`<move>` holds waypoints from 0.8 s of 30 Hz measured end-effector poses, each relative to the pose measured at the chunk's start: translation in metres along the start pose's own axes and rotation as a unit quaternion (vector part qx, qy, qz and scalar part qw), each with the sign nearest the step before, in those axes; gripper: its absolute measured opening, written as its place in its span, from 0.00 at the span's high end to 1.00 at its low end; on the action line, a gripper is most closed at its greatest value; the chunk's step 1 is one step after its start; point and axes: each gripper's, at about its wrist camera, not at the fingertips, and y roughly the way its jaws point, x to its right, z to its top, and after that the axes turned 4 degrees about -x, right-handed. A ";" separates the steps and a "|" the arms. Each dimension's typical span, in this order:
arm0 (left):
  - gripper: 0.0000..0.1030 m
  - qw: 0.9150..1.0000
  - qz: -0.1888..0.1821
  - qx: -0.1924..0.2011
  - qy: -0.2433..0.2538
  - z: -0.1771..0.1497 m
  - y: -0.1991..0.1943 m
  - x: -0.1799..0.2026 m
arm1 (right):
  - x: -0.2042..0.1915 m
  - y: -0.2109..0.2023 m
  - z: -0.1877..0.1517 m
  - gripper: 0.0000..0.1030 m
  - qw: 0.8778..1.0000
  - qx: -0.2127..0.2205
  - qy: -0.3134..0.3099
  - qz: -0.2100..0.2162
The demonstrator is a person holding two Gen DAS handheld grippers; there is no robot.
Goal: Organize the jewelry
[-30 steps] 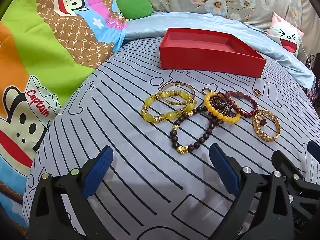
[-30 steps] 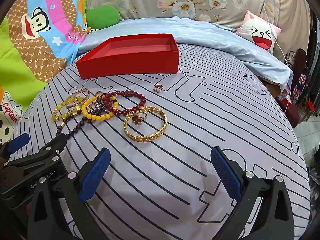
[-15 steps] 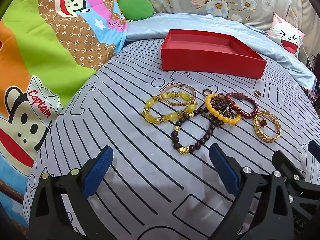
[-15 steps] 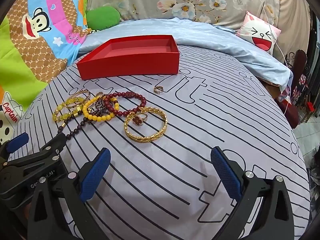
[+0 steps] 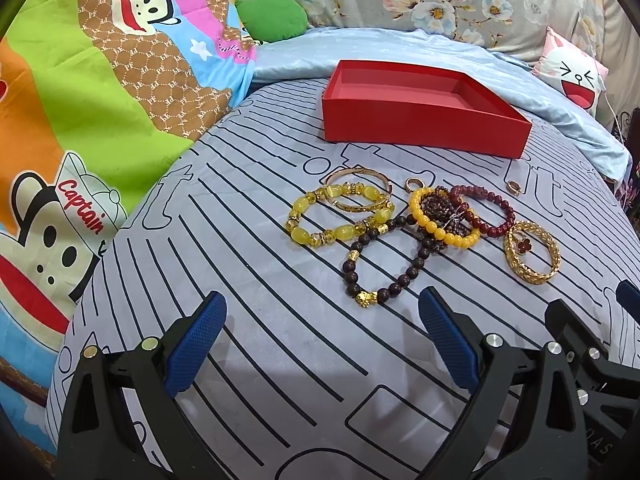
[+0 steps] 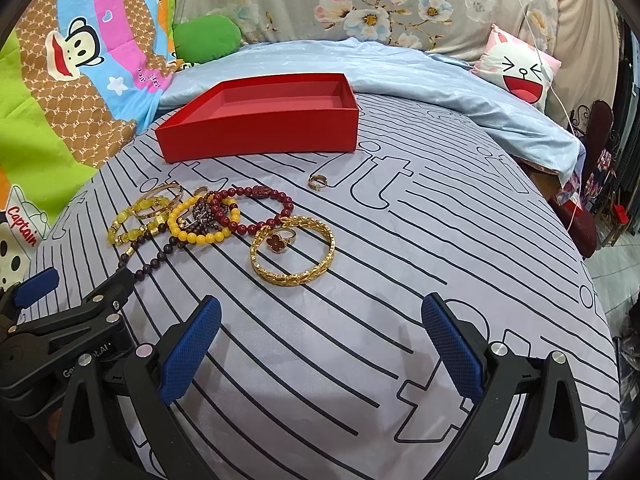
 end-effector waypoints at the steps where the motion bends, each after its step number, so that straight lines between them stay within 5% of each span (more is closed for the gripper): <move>1: 0.10 1.000 0.000 0.000 0.000 0.000 0.000 0.000 | 0.000 0.000 0.000 0.06 1.000 0.000 0.000 0.000; 24: 0.11 1.000 0.004 0.004 0.003 -0.001 -0.002 0.000 | 0.000 -0.002 0.000 0.06 1.000 0.003 0.000 0.002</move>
